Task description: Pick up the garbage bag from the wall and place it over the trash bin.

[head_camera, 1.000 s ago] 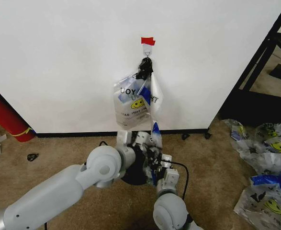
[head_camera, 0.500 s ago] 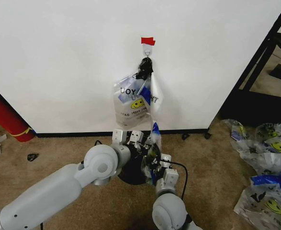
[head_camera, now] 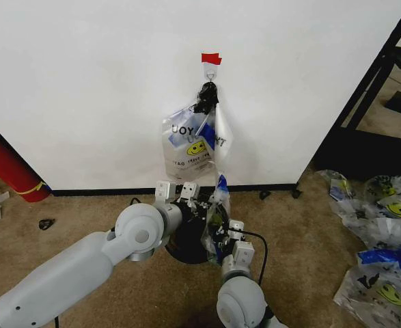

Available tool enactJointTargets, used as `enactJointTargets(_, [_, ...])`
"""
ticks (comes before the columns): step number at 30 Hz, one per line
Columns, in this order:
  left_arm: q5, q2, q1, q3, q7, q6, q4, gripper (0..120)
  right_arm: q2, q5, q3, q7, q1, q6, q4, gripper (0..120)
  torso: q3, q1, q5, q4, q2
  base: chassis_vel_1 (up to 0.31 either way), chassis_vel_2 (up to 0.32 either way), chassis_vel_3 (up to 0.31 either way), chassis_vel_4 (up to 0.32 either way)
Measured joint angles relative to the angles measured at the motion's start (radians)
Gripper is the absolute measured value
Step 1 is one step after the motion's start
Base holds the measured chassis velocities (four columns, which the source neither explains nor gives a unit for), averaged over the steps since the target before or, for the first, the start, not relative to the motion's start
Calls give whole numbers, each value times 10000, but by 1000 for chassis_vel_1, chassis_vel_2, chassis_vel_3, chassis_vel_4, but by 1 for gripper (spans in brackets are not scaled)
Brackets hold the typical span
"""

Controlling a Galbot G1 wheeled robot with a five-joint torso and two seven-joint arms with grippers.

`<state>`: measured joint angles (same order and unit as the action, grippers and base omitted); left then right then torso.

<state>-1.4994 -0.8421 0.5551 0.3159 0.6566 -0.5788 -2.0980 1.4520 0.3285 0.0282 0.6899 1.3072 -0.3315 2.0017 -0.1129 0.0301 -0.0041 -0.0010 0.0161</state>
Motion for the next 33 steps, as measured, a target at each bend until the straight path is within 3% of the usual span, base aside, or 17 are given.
enactJointTargets(17, [-5,2,0,0,-6,-2,-7,0,0,0,-1,0,-1,3,-11,0,0,0,0,0,0,0,0,0,0])
enactJointTargets(20, [425,278,321,-600,-273,87,-397,0,-93,-41,17,-93,174,129,122,0,-3,3,-8,-11,0,0,0,0,0])
enactJointTargets(22, [696,652,1069,-1505,-356,178,-588,0,-163,-67,24,-147,310,193,221,0,2,-2,17,15,3,0,0,0,0])
enactJointTargets(23, [727,676,1250,-1625,-374,190,-618,0,-179,-68,27,-166,332,203,233,0,1,-1,-9,14,2,0,0,0,0])
enactJointTargets(24, [739,709,1454,-1738,-413,192,-651,0,-195,-68,24,-180,355,209,250,0,0,-1,-11,9,2,0,0,0,0])
enactJointTargets(26, [778,740,1610,-1887,-409,210,-652,0,-216,-70,5,-194,377,217,256,0,1,-1,7,-1,3,0,0,0,0])
enactJointTargets(28, [783,740,1702,-1921,-410,213,-654,0,-222,-71,-7,-197,385,218,262,0,0,-1,-1,-7,3,0,0,0,0])
enactJointTargets(33, [851,799,1914,-2098,-450,214,-522,0,-238,-109,-13,-261,436,241,281,0,0,-1,-2,1,2,0,0,0,0])
